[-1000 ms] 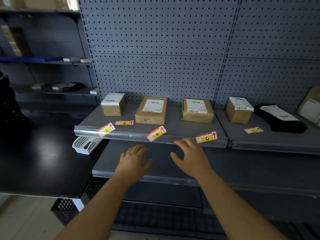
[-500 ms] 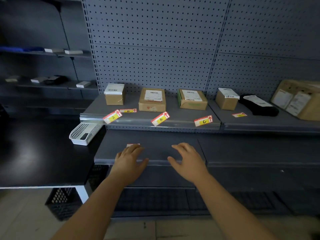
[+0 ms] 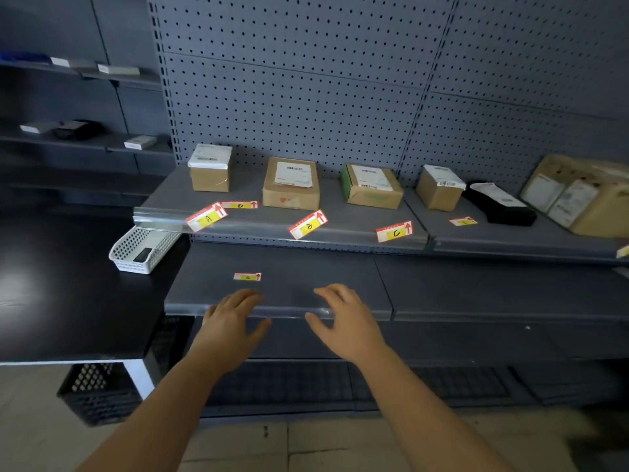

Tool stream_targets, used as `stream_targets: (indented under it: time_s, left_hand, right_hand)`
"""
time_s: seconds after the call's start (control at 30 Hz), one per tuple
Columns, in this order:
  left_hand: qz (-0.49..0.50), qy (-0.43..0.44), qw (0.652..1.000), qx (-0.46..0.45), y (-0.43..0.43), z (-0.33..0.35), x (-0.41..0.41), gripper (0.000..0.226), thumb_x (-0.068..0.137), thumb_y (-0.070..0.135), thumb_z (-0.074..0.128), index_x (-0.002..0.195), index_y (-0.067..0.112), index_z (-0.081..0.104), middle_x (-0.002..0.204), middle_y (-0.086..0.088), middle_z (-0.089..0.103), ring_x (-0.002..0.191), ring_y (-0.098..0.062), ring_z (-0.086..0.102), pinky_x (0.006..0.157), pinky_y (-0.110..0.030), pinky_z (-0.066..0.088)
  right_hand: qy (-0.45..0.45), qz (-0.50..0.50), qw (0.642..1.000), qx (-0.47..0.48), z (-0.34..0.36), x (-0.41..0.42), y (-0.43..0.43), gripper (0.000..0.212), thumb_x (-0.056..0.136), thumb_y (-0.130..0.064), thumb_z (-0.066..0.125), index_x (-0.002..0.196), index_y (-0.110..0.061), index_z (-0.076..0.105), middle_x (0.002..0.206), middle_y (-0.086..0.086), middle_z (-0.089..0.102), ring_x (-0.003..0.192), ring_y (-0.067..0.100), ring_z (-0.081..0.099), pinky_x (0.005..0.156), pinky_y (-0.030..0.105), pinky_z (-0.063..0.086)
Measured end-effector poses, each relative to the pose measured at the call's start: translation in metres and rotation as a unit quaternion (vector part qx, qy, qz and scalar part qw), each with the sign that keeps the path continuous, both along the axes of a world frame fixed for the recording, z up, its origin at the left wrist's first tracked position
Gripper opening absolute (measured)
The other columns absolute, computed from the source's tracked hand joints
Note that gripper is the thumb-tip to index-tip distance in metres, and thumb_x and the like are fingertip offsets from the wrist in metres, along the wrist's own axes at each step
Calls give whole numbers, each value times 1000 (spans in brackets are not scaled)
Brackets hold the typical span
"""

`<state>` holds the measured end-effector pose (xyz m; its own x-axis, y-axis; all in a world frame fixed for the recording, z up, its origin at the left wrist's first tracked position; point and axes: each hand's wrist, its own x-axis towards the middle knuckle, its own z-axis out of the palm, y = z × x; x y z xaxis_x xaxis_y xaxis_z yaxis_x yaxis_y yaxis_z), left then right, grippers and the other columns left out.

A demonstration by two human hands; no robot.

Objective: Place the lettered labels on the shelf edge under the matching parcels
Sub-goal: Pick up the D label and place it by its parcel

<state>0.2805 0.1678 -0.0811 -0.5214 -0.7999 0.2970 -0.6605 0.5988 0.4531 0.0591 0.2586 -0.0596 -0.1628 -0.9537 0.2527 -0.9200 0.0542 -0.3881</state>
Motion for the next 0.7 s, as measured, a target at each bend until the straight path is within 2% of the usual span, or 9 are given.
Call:
stream_targets:
  time_s: [0.27,0.4,0.6,0.7]
  left_hand:
    - [26,28,998,-56,-56,44,-50,46,84,45,58,124,24,55,134,4,50,121,-21,48,97,-48,36]
    - [54,30,995,-74,-83,77,-63,46,85,42,60,127,24,53,136,3,48,124,-20,45,103,-47,35]
    - [95,16,990,-106,-115,106,-48,46,86,47,56,127,29,51,136,6,47,122,-19,45,102,-48,34]
    - [116,8,987,-112,-129,114,-32,48,84,49,52,126,27,52,134,4,49,121,-20,46,98,-46,36]
  right_hand:
    - [35,25,997,-65,52,-49,-62,54,90,-55,50,135,-27,49,135,-5,47,126,16,41,101,37,41]
    - [47,55,993,-90,74,-65,-98,49,90,-53,50,132,-27,52,134,-4,49,123,16,43,99,37,41]
    - [42,98,987,-116,93,-57,-150,52,89,-56,51,134,-29,50,132,-5,49,122,13,42,94,31,37]
    - [22,122,985,-117,97,-40,-173,53,89,-56,51,134,-27,51,133,-4,50,122,14,42,98,33,38]
